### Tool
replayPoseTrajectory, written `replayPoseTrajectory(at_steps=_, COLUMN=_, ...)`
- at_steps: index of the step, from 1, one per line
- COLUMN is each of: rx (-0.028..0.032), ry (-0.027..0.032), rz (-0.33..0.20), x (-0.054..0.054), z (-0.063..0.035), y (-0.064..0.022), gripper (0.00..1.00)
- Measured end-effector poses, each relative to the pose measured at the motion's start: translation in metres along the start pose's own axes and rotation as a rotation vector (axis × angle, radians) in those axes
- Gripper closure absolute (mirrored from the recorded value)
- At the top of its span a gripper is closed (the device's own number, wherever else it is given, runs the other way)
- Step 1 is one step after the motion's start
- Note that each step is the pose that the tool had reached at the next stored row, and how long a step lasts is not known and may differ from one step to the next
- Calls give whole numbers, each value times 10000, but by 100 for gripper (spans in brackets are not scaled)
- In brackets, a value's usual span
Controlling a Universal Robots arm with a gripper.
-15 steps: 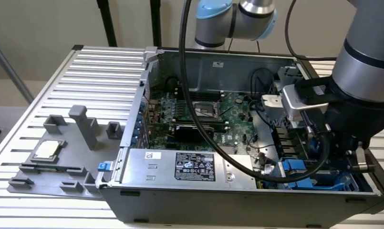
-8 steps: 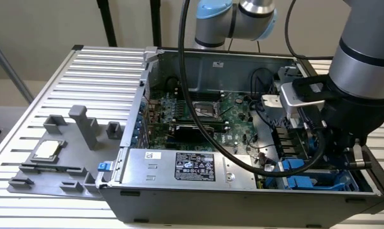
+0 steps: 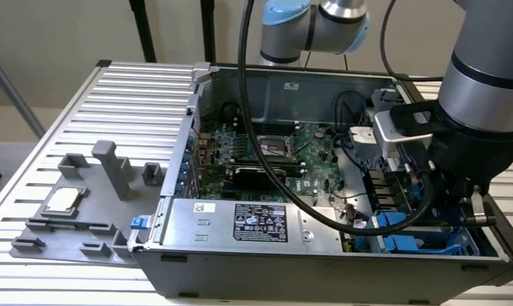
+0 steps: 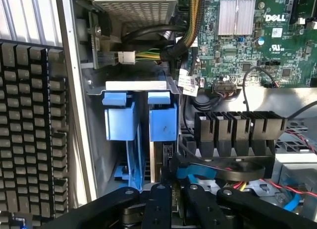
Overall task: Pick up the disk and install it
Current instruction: 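Insert the first disk wire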
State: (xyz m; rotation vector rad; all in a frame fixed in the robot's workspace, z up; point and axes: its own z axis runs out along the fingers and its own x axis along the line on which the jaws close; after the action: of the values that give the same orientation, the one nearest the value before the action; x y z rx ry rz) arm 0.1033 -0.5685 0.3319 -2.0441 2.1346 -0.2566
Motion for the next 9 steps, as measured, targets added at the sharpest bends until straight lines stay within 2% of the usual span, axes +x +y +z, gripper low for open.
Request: replayPoseTrajectory(at_steps=9, rx=7, ry=140, rz=-14, x=-7, z=18, y=-5, gripper=100)
